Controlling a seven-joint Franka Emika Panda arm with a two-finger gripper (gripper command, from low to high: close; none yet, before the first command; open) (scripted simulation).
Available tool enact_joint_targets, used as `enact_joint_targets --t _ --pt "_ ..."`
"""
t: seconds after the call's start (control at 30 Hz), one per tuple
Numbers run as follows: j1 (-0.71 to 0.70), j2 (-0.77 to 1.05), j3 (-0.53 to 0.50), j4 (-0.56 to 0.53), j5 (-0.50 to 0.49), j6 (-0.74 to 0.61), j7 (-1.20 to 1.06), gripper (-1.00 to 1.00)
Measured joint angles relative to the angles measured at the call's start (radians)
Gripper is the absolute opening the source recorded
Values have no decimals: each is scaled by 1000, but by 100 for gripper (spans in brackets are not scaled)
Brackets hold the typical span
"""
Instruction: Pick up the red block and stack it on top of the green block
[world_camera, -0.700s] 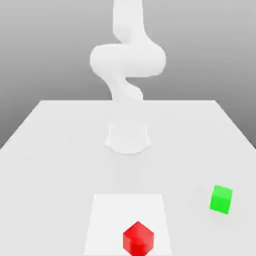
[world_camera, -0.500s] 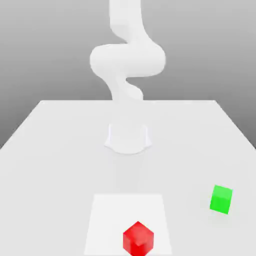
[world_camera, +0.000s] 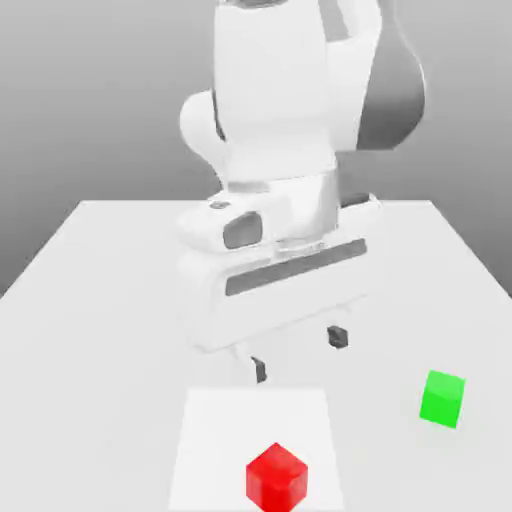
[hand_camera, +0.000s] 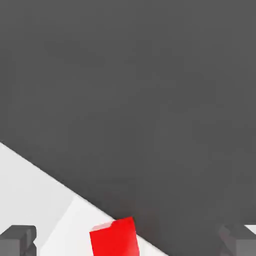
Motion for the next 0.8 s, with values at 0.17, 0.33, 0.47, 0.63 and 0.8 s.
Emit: enact_joint_targets --t 0.17,0.33,0.47,0.63,0.8 --pt "-7 167 4 -24 -57 79 -77 0" --pt "-42 336 48 -2 -16 213 -122 -100" --pt "-42 335 48 -2 -16 211 -122 -100" --pt "-30 281 33 -11 -37 166 -107 -100" --pt "13 157 28 -43 -68 71 -16 -100"
